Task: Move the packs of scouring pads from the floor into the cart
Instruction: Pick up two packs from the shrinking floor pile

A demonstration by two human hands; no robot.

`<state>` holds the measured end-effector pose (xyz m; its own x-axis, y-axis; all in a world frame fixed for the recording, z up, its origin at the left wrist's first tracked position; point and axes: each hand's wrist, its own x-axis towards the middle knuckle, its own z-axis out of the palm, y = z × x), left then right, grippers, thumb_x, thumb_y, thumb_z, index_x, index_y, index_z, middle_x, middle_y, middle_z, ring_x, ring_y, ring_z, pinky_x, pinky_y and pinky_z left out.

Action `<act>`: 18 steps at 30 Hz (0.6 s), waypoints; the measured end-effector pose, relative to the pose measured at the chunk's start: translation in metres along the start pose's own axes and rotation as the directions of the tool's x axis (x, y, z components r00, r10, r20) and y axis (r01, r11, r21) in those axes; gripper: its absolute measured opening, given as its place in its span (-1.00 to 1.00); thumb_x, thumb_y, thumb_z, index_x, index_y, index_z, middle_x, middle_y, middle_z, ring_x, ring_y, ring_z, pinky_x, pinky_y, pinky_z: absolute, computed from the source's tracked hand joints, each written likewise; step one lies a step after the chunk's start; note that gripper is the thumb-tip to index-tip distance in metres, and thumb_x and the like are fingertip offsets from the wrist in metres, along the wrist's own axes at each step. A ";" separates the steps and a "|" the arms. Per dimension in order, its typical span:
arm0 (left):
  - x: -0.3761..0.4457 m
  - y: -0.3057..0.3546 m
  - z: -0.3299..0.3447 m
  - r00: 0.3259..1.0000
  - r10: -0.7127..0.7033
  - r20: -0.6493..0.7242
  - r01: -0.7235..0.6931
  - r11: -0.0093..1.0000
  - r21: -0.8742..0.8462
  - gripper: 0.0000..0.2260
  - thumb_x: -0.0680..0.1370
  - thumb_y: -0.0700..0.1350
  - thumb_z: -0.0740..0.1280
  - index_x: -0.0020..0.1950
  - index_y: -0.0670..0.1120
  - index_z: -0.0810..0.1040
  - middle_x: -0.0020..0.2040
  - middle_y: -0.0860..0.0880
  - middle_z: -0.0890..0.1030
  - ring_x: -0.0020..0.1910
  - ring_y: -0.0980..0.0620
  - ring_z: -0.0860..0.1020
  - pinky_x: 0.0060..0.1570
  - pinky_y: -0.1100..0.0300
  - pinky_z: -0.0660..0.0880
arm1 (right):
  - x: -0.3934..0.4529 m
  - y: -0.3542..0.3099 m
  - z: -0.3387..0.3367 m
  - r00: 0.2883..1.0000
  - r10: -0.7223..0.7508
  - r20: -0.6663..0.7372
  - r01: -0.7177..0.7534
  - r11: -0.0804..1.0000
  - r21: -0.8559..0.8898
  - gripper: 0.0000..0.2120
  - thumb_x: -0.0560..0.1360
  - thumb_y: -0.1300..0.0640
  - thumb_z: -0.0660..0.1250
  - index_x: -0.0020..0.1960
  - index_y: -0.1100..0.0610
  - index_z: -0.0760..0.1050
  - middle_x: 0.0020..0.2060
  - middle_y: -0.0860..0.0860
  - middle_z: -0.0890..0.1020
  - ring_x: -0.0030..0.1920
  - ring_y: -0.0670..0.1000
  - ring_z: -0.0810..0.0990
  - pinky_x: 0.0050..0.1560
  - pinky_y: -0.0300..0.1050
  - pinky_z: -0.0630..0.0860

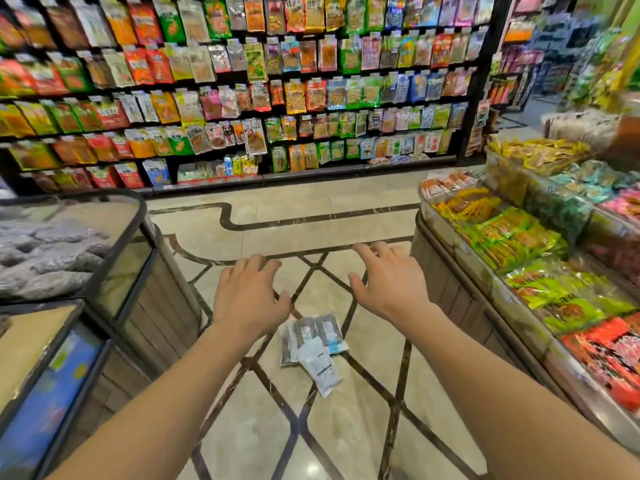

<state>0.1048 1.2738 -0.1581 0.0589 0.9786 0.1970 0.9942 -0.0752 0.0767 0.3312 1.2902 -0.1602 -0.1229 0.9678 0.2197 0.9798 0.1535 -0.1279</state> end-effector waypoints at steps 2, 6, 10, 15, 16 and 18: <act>0.030 0.002 0.005 1.000 -0.027 0.001 0.027 1.000 0.004 -0.47 0.56 0.13 0.26 0.52 0.03 0.39 0.43 0.00 0.45 0.43 -0.06 0.37 0.42 -0.01 0.27 | 0.036 0.010 0.006 1.000 -0.028 0.010 0.028 1.000 -0.005 -0.46 0.64 -0.17 0.15 0.56 -0.01 0.26 0.40 0.09 0.49 0.38 0.17 0.46 0.28 0.13 0.49; 0.081 -0.002 0.016 0.999 -0.053 0.002 0.053 0.998 0.022 -0.49 0.55 0.13 0.28 0.48 0.01 0.43 0.34 -0.03 0.51 0.38 -0.09 0.42 0.38 -0.03 0.31 | 0.098 0.022 0.019 0.998 -0.064 0.028 0.064 0.998 -0.011 -0.46 0.63 -0.18 0.16 0.55 -0.01 0.25 0.37 0.10 0.50 0.34 0.17 0.48 0.21 0.11 0.53; 0.125 -0.006 0.030 0.997 -0.075 0.006 0.075 0.997 0.024 -0.49 0.54 0.13 0.28 0.47 0.00 0.46 0.28 -0.06 0.55 0.33 -0.12 0.46 0.34 -0.05 0.34 | 0.148 0.026 0.039 0.993 -0.106 0.054 0.106 0.994 -0.001 -0.48 0.64 -0.18 0.15 0.53 -0.01 0.26 0.36 0.10 0.50 0.32 0.17 0.49 0.19 0.12 0.53; 0.182 -0.017 0.060 0.996 -0.089 0.030 0.089 0.996 0.006 -0.50 0.54 0.13 0.28 0.46 0.00 0.47 0.31 -0.05 0.53 0.33 -0.12 0.46 0.32 -0.04 0.34 | 0.208 0.030 0.074 0.989 -0.126 0.082 0.127 0.992 0.001 -0.49 0.64 -0.19 0.14 0.51 0.00 0.28 0.33 0.09 0.51 0.31 0.17 0.49 0.17 0.10 0.52; 0.195 -0.020 0.068 0.996 -0.086 0.029 0.086 0.996 0.002 -0.50 0.53 0.12 0.28 0.45 -0.01 0.48 0.31 -0.05 0.54 0.33 -0.12 0.46 0.32 -0.04 0.34 | 0.220 0.031 0.083 0.988 -0.128 0.088 0.128 0.992 0.004 -0.49 0.63 -0.19 0.15 0.51 -0.01 0.29 0.34 0.08 0.50 0.31 0.17 0.49 0.18 0.10 0.52; 0.223 -0.028 0.086 0.996 -0.079 0.029 0.079 0.997 0.000 -0.51 0.53 0.12 0.29 0.43 -0.02 0.50 0.31 -0.06 0.55 0.32 -0.13 0.47 0.32 -0.05 0.35 | 0.246 0.034 0.101 0.987 -0.134 0.084 0.134 0.991 0.008 -0.48 0.62 -0.20 0.17 0.51 0.00 0.30 0.37 0.08 0.48 0.32 0.17 0.49 0.18 0.10 0.52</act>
<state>0.0975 1.5105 -0.2000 -0.0176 0.9867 0.1618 0.9958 0.0027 0.0917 0.3184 1.5537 -0.2081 -0.2659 0.9519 0.1525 0.9533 0.2832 -0.1053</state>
